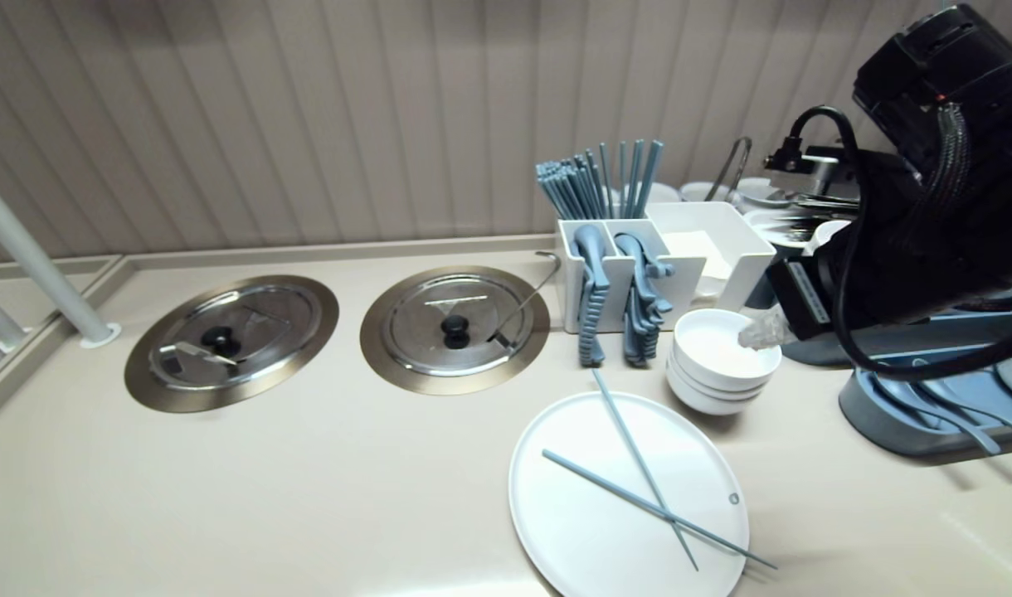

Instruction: Put the chopsticks back from the plate

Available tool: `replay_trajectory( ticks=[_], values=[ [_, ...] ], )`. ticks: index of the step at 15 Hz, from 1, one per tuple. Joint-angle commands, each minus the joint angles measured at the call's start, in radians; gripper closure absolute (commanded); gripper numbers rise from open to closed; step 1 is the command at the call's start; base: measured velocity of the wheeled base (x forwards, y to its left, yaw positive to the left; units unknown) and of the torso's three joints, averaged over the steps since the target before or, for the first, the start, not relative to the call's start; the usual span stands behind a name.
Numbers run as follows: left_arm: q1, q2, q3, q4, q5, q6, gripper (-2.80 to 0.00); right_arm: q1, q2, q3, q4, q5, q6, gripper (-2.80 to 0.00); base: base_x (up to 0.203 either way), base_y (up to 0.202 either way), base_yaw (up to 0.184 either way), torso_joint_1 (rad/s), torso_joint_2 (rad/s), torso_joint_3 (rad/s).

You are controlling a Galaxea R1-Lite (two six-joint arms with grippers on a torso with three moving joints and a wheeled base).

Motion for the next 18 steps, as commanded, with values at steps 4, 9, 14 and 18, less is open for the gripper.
replay_trajectory(
  ticks=[4, 9, 14, 18],
  values=[
    [0.000, 0.000, 0.008, 0.000, 0.000, 0.000, 0.00, 0.049, 0.001, 0.069, 0.005, -0.004, -0.057, 0.00, 0.000, 0.000, 0.000, 0.000, 0.00, 0.000],
    [0.000, 0.000, 0.008, 0.000, 0.000, 0.000, 0.00, 0.105, -0.041, 0.194, -0.010, 0.006, -0.350, 0.00, 0.000, 0.000, 0.000, 0.000, 0.00, 0.000],
    [0.000, 0.000, 0.008, 0.001, 0.000, 0.000, 0.00, 0.153, 0.013, 0.255, -0.051, 0.106, -0.687, 0.00, 0.000, 0.000, 0.000, 0.000, 0.00, 0.000],
    [0.000, 0.000, 0.008, 0.001, 0.000, 0.000, 0.00, 0.192, 0.146, 0.212, -0.052, 0.142, -0.752, 0.00, 0.000, 0.000, 0.000, 0.000, 0.00, 0.000]
  ],
)
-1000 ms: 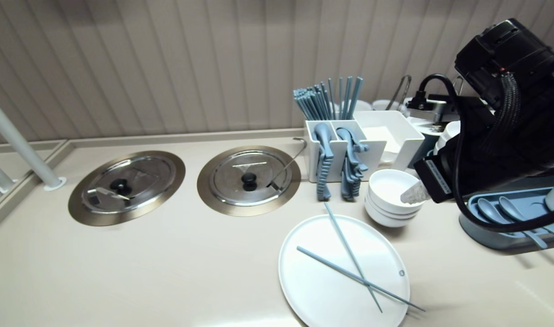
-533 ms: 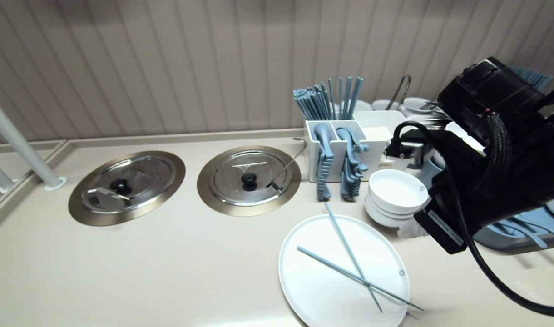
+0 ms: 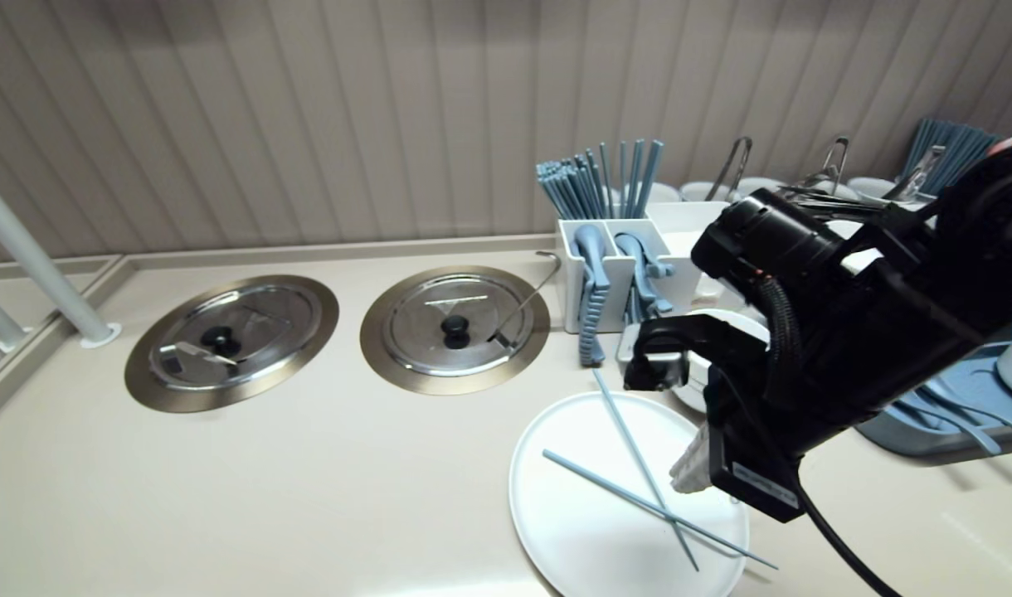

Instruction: Put the chopsticks back from the plate

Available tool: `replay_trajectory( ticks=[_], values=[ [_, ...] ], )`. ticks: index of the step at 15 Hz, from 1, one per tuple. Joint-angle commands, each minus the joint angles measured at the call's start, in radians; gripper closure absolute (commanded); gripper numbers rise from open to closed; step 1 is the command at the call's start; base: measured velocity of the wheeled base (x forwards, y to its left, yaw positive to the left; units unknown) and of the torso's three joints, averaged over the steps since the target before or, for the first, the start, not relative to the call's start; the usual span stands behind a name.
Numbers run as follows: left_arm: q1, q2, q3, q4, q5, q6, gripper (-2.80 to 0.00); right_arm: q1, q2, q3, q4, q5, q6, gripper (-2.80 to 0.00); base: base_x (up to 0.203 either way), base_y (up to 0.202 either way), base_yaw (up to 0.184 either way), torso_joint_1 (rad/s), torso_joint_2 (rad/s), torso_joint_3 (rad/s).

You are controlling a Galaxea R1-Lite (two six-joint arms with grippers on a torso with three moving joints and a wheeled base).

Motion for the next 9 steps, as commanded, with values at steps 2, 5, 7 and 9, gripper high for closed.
replay_trajectory(
  ticks=[2, 5, 7, 9],
  values=[
    [0.000, 0.000, 0.008, 0.000, -0.001, 0.000, 0.00, 0.061, 0.084, -0.008, 0.007, -0.001, 0.000, 0.00, 0.000, 0.000, 0.000, 0.000, 0.00, 0.000],
    [0.000, 0.000, 0.008, 0.000, 0.000, 0.000, 0.00, 0.088, 0.136, -0.028, 0.006, -0.051, 0.025, 0.00, 0.000, 0.000, 0.000, 0.000, 0.00, 0.000],
    [0.000, 0.000, 0.008, 0.000, 0.000, 0.000, 0.00, 0.089, 0.149, -0.043, 0.006, -0.056, 0.033, 0.00, 0.000, 0.000, 0.000, 0.000, 0.00, 0.000],
    [0.000, 0.000, 0.008, 0.000, 0.000, 0.000, 0.00, 0.108, 0.170, -0.042, 0.006, -0.067, 0.039, 0.00, 0.000, 0.000, 0.000, 0.000, 0.00, 0.000]
  ],
)
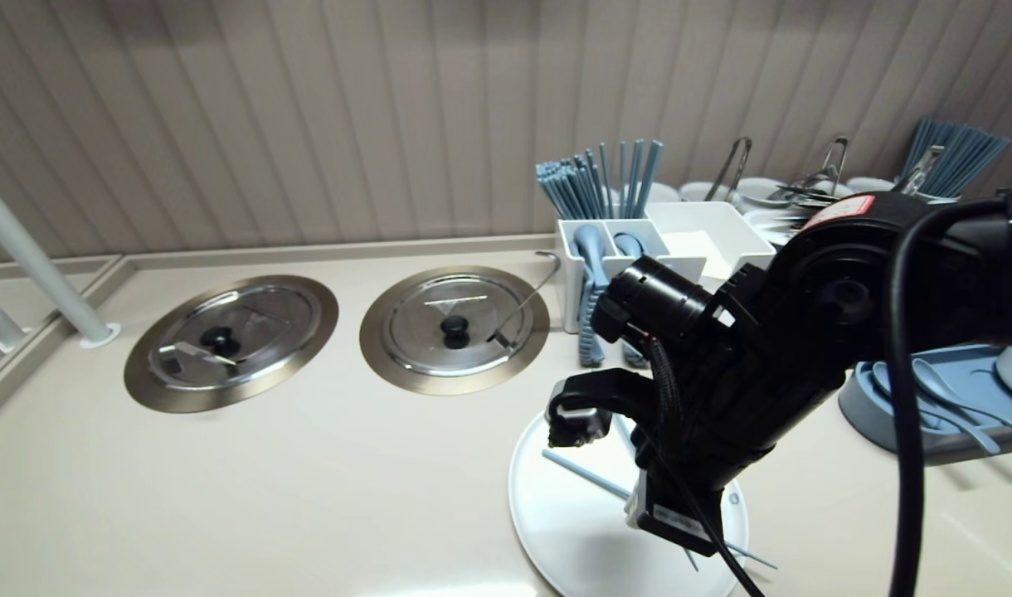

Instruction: Put the chopsticks back from the plate

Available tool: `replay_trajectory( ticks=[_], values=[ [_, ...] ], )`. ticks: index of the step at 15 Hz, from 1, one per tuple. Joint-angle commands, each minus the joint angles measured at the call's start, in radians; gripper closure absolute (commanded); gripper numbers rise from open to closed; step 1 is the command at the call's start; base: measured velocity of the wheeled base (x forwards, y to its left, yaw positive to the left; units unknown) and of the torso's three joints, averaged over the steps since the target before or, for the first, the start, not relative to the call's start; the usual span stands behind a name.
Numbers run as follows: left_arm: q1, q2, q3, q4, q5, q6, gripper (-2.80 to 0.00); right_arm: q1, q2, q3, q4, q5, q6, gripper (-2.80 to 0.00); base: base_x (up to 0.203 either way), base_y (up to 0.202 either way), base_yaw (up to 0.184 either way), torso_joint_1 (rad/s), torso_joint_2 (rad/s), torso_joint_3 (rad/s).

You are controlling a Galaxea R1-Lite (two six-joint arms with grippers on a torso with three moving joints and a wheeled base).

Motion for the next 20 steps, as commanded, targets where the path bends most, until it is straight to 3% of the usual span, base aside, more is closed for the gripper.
replay_trajectory(
  ticks=[1, 3, 4, 20],
  values=[
    [0.000, 0.000, 0.008, -0.001, 0.001, 0.000, 0.00, 0.011, 0.036, 0.001, 0.005, -0.006, -0.001, 0.00, 0.000, 0.000, 0.000, 0.000, 0.00, 0.000],
    [0.000, 0.000, 0.008, -0.001, 0.001, 0.000, 0.00, 0.015, 0.067, 0.003, 0.005, -0.025, 0.002, 0.00, 0.000, 0.000, 0.000, 0.000, 0.00, 0.000],
    [0.000, 0.000, 0.008, -0.001, 0.001, 0.000, 0.00, 0.015, 0.078, 0.003, 0.005, -0.029, 0.004, -2.80, 0.000, 0.000, 0.000, 0.000, 0.00, 0.000],
    [0.000, 0.000, 0.008, -0.001, 0.001, 0.000, 0.00, 0.020, 0.147, -0.046, 0.005, -0.030, 0.044, -2.80, 0.000, 0.000, 0.000, 0.000, 0.00, 0.000]
  ],
)
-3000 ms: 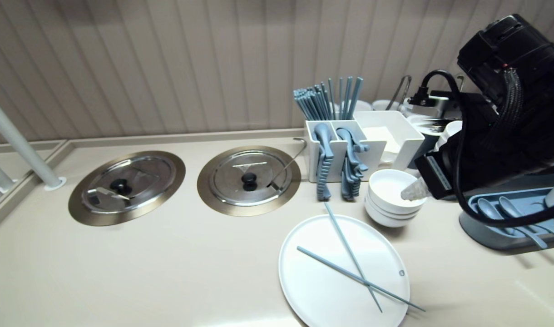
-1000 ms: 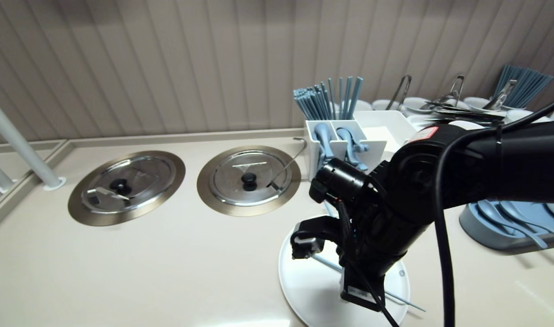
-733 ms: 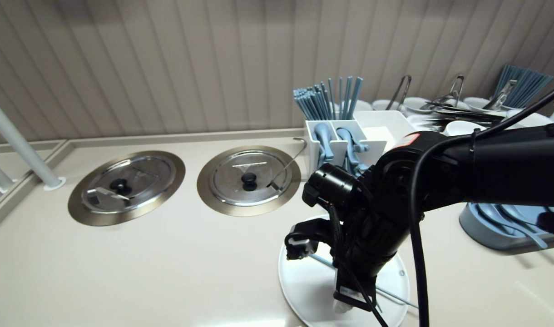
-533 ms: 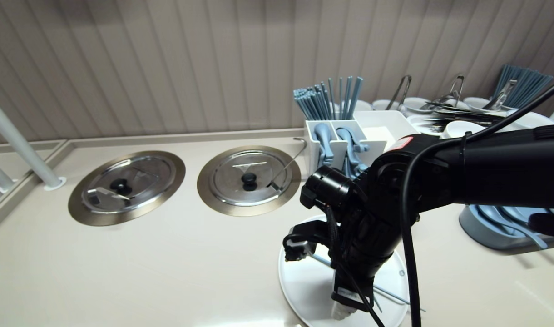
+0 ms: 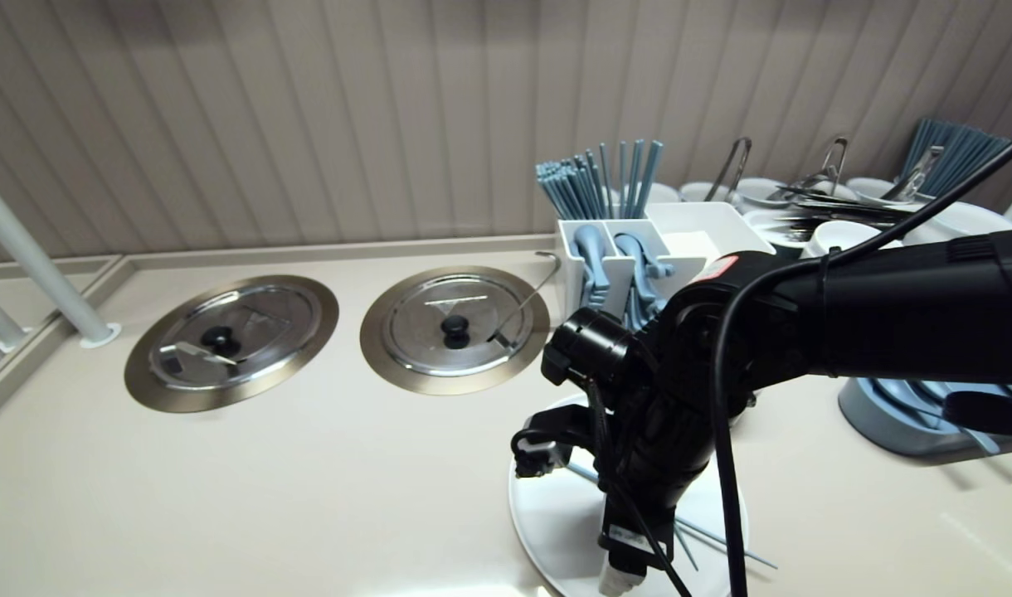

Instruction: Put the chopsticks back from the plate

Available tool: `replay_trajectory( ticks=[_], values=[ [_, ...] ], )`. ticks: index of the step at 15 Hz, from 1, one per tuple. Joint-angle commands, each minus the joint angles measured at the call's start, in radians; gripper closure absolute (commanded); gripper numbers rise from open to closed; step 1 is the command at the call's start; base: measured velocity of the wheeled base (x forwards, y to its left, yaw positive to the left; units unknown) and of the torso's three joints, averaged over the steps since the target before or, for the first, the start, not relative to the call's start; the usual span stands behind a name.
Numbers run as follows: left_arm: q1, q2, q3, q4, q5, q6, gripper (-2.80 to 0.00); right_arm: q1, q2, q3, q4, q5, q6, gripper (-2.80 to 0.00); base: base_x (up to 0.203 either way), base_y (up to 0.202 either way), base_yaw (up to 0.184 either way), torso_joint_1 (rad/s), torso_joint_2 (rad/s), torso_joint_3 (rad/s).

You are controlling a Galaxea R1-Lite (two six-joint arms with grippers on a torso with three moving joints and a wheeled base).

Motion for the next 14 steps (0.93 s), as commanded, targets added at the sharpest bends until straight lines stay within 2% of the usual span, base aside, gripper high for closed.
replay_trajectory(
  ticks=[1, 14],
  values=[
    [0.000, 0.000, 0.008, -0.001, -0.001, 0.000, 0.00, 0.000, 0.003, -0.007, 0.005, -0.001, -0.002, -2.80, 0.000, 0.000, 0.000, 0.000, 0.00, 0.000],
    [0.000, 0.000, 0.008, -0.001, -0.001, 0.000, 0.00, -0.002, 0.086, -0.008, -0.061, -0.068, 0.014, -2.80, 0.000, 0.000, 0.000, 0.000, 0.00, 0.000]
  ],
)
